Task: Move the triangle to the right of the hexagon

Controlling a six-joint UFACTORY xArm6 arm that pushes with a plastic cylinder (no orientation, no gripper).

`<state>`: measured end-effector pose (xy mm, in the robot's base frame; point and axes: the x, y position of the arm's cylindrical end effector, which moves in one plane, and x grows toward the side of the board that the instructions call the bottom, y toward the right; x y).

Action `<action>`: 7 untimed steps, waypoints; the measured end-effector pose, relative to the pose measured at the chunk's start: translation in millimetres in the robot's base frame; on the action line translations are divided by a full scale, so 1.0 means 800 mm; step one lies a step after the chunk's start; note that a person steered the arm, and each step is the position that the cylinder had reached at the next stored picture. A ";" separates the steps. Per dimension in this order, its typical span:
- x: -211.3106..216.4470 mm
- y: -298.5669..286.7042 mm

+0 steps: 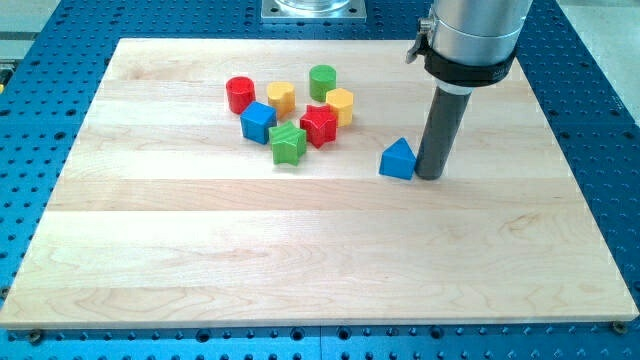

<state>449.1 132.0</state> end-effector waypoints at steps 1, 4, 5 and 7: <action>0.019 -0.011; -0.003 -0.058; -0.054 -0.015; -0.087 0.000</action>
<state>379.7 132.3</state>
